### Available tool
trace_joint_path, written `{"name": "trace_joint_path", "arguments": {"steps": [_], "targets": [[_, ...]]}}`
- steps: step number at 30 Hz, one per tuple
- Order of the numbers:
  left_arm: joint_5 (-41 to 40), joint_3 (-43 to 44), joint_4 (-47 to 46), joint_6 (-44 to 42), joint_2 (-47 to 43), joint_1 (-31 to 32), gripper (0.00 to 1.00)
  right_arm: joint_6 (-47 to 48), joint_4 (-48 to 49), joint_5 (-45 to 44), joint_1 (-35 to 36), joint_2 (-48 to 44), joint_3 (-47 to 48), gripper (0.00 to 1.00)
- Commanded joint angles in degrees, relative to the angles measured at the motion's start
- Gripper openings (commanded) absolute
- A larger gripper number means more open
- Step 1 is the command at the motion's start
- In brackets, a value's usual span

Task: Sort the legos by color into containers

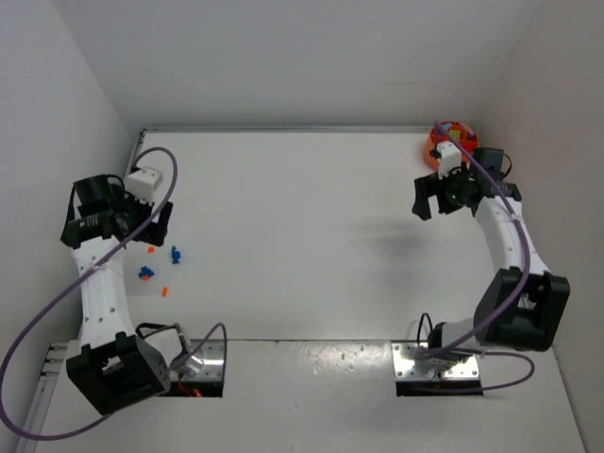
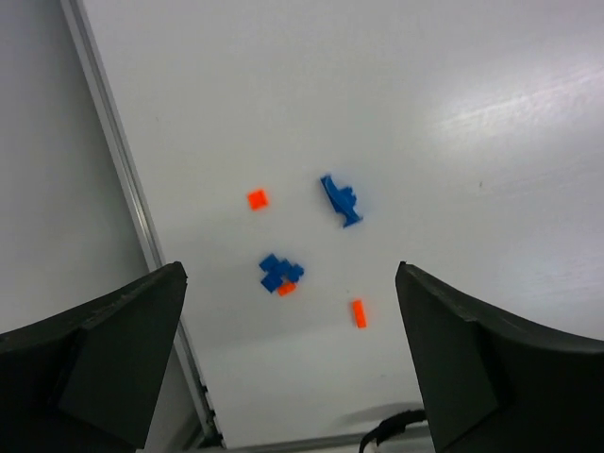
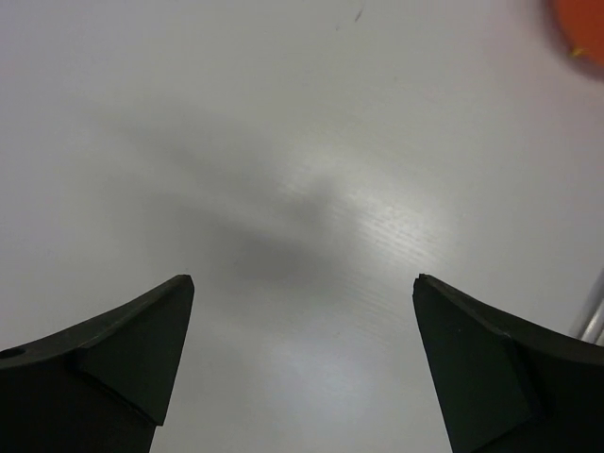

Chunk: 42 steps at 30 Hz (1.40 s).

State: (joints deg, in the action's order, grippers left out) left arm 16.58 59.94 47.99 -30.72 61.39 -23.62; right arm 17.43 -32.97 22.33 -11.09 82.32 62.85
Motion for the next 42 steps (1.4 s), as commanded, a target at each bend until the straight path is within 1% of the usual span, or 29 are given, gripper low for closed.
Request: {"name": "trace_joint_path", "arguments": {"steps": [1,4,5,6,7,8,9,10,11,12,13,14,15,17,18,19,20,22,24,25,28,31,35,37,42], "targets": [[6.25,1.14,-4.04,4.44,-0.92,-0.64,1.00,4.20,8.26,0.44,0.28,-5.23,-3.50,1.00],[7.50,0.53,-5.97,8.65,1.36,-0.64,1.00,-0.11,12.57,0.44,-0.24,-9.80,-8.78,1.00],[6.89,1.31,-5.98,9.36,2.67,-0.64,0.91,-0.12,12.58,2.87,-0.25,-10.77,-10.01,1.00],[5.84,2.19,-4.93,9.36,4.25,-0.64,0.91,-0.73,12.58,4.55,-0.25,-12.09,-11.07,1.00],[6.36,4.89,-0.31,6.06,8.27,-0.64,0.91,0.83,10.06,7.61,-0.25,-12.10,-12.47,1.00],[6.36,5.96,1.48,3.93,10.31,-1.25,0.82,1.55,8.55,8.34,0.36,-12.80,-13.10,1.00],[4.79,6.76,1.50,3.91,12.16,-1.26,0.80,1.55,7.67,8.35,0.37,-12.80,-13.63,1.00],[2.86,9.03,3.06,6.00,15.83,-1.95,0.79,0.34,5.92,10.17,0.37,-12.80,-14.24,0.99],[2.24,10.18,3.08,6.72,17.52,-2.66,0.77,-2.20,5.12,11.24,0.37,-12.19,-14.25,0.97],[1.36,11.15,3.77,7.51,19.11,-3.18,0.73,-2.23,4.07,11.94,0.37,-12.19,-14.86,0.96],[0.83,11.68,2.74,9.00,21.56,-3.80,0.71,-0.05,3.19,12.56,0.37,-12.19,-15.99,0.96],[-2.13,11.69,2.03,10.14,22.80,-3.81,0.68,-0.03,3.18,12.04,0.37,-12.19,-16.79,0.95],[-3.12,12.21,2.02,11.02,24.12,-3.81,0.63,-0.03,4.22,10.99,0.37,-12.19,-18.01,0.92],[-5.22,13.61,1.32,12.52,28.34,-3.81,0.57,-0.55,6.42,6.95,0.37,-12.19,-18.55,0.88],[-5.24,14.23,1.32,13.14,29.74,-3.81,0.53,-0.56,6.43,5.90,0.37,-10.80,-18.55,0.84],[-5.94,14.76,1.32,14.45,32.02,-3.20,0.53,-0.56,6.43,4.58,0.37,-10.00,-17.60,0.82],[-6.47,15.29,1.32,15.07,32.83,-3.19,0.52,-0.56,6.43,4.57,0.37,-9.03,-16.28,0.82],[-8.04,15.29,1.32,15.60,34.06,-2.67,0.52,-0.56,5.90,4.04,0.37,-5.62,-14.87,0.81],[-11.81,13.63,-1.21,16.48,34.59,-1.61,0.50,-1.08,5.29,4.04,0.37,-3.23,-13.38,0.81],[-11.83,13.62,-1.84,17.09,34.59,-1.09,0.50,-2.04,6.42,4.04,0.37,-1.40,-13.37,0.81],[-15.25,13.09,-2.46,19.11,36.34,-0.47,0.50,-3.19,8.53,4.04,0.89,-0.76,-13.37,0.81],[-17.09,13.71,-2.99,19.73,38.01,0.06,0.47,-3.72,8.54,4.66,0.90,1.43,-12.85,0.81],[-18.86,14.24,-3.51,20.26,41.09,1.20,0.41,-3.20,7.75,4.05,0.90,3.45,-10.21,0.81],[-18.86,14.24,-3.51,20.26,41.79,2.43,0.41,-2.58,7.22,4.04,0.90,4.51,-9.15,0.81],[-18.86,14.76,-3.51,20.79,43.73,2.96,0.40,-1.96,6.69,2.99,0.90,6.62,-7.31,0.81]]}}
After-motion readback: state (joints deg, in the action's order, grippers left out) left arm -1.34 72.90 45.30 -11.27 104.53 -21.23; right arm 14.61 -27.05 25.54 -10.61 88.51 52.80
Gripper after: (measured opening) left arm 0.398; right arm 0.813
